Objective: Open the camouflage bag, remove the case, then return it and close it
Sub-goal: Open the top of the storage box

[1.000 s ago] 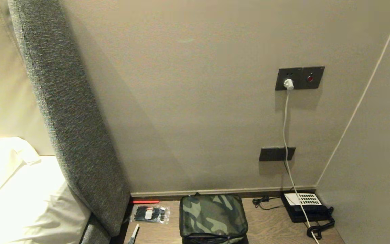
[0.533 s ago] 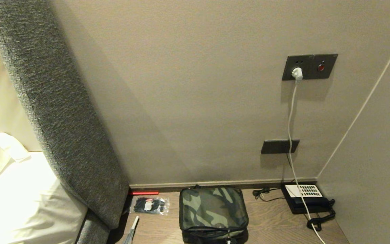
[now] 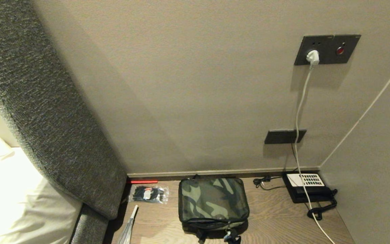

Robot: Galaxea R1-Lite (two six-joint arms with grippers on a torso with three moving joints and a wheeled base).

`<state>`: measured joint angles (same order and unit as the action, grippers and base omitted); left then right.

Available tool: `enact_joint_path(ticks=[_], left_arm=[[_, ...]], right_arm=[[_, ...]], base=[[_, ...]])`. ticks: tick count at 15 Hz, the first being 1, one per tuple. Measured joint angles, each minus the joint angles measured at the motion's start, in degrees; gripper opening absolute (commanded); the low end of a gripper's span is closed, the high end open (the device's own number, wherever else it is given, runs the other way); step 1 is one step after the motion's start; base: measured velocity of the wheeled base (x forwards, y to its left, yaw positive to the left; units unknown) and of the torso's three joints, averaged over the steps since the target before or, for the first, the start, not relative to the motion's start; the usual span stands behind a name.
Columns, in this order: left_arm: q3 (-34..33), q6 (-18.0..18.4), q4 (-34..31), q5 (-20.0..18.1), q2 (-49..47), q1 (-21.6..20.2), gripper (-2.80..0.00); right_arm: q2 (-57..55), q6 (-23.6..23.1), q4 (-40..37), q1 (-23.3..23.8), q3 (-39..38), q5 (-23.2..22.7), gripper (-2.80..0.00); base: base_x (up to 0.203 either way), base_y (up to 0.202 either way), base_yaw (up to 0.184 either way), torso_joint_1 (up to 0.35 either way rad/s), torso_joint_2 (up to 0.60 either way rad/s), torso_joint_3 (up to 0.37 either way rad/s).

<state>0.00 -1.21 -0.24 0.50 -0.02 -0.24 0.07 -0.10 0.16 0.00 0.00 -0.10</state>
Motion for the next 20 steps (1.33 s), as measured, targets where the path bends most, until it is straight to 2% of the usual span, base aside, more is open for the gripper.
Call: enact_joint_path(ticks=[20], left_arm=[[0.0,0.0,0.1,0.0,0.0,0.0,-2.8]], right_arm=[[0.0,0.0,0.0,0.0,0.0,0.0,-2.8]], base=[[0.0,0.0,0.0,0.003,0.0,-0.199]])
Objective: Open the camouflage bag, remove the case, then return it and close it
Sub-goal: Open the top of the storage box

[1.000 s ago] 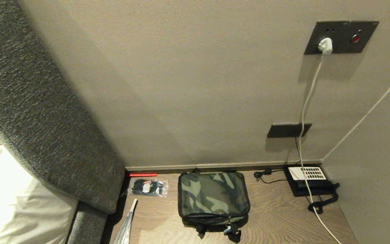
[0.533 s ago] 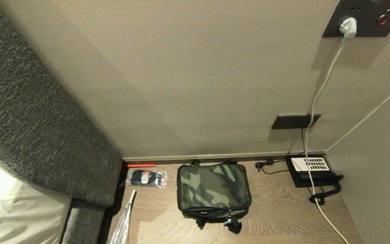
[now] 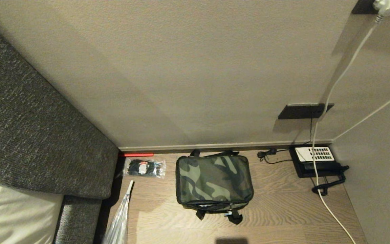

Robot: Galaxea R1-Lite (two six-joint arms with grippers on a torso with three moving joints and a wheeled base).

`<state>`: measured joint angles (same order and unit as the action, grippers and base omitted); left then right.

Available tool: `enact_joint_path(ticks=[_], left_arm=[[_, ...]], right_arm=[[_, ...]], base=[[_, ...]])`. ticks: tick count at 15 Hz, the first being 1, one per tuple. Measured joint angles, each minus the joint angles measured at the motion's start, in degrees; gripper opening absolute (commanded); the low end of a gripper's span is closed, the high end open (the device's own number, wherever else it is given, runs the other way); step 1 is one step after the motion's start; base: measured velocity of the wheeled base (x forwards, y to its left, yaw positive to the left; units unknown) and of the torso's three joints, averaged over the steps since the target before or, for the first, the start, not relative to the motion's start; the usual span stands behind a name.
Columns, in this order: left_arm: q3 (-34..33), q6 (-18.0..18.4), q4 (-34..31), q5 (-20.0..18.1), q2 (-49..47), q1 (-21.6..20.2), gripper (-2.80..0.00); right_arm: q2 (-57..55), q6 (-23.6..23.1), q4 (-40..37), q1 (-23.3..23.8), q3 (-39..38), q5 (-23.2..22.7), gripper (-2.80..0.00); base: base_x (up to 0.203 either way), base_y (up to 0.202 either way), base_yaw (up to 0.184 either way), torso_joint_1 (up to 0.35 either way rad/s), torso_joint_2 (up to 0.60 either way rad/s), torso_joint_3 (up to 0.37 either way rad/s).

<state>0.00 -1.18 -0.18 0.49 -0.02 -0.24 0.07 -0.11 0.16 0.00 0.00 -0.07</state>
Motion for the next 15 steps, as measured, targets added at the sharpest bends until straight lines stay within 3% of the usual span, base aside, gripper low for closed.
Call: enact_joint_path(ticks=[15], left_arm=[[0.0,0.0,0.0,0.0,0.0,0.0,-2.8]], right_arm=[[-0.1,0.0,0.0,0.0,0.0,0.0,-2.8]], base=[[0.0,0.0,0.0,0.003,0.0,-0.196]])
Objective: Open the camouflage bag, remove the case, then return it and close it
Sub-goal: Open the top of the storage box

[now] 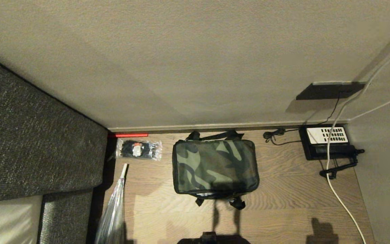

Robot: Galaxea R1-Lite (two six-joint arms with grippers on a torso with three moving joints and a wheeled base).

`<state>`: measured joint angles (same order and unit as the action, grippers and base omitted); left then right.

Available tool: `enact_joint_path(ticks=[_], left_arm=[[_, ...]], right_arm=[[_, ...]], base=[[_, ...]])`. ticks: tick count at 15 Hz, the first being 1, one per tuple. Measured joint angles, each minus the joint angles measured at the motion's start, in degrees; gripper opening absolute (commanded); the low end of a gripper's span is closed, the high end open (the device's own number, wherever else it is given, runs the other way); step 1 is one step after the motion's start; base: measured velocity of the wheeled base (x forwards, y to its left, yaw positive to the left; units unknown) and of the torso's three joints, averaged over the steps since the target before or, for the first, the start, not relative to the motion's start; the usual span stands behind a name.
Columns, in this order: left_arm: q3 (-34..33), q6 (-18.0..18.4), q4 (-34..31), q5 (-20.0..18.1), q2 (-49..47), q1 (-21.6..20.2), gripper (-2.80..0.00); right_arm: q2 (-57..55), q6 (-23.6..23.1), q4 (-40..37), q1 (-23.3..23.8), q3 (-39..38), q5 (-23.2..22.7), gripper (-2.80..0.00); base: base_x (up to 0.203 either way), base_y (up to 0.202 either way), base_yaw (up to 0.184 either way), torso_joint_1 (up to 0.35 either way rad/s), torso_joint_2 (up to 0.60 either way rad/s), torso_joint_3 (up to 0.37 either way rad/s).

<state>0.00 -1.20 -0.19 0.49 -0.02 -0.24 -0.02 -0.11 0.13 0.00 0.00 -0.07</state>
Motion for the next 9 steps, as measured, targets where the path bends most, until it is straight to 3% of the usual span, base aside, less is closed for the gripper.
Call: enact_joint_path(ticks=[9], left_arm=[[0.0,0.5,0.0,-0.1,0.0,0.0,-2.8]], right_arm=[[0.0,0.0,0.0,0.0,0.0,0.0,-2.8]], base=[[0.0,0.0,0.0,0.004,0.0,-0.182]])
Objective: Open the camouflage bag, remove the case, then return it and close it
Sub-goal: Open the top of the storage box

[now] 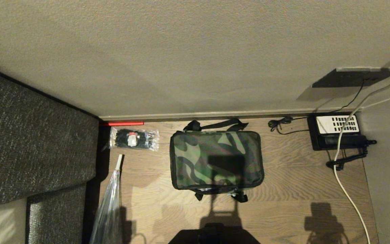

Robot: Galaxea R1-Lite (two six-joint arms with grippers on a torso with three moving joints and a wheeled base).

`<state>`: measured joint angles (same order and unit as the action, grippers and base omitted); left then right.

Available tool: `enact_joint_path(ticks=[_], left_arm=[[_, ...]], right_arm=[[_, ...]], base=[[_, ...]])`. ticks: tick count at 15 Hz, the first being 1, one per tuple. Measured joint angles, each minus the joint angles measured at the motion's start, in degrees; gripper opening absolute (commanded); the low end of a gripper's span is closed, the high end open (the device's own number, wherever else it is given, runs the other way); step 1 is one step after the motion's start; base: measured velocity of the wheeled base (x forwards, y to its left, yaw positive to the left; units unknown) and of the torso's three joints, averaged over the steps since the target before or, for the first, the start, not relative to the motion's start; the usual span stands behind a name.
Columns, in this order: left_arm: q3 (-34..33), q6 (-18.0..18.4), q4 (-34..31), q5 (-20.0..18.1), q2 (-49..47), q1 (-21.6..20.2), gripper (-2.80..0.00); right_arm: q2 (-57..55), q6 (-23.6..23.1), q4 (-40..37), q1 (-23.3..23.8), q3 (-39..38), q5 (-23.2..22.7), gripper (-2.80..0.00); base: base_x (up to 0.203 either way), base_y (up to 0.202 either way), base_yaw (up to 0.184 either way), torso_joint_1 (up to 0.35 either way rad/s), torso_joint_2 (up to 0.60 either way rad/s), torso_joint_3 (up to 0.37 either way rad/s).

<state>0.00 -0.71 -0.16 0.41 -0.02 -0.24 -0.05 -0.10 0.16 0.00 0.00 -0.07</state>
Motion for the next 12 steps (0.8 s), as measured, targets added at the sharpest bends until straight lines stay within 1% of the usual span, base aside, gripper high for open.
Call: enact_joint_path(ticks=[12], left_arm=[[0.0,0.2,-0.3,0.0,0.0,0.0,-2.8]], right_arm=[[0.0,0.0,0.0,0.0,0.0,0.0,-2.8]], base=[[0.0,0.0,0.0,0.0,0.0,-0.006]])
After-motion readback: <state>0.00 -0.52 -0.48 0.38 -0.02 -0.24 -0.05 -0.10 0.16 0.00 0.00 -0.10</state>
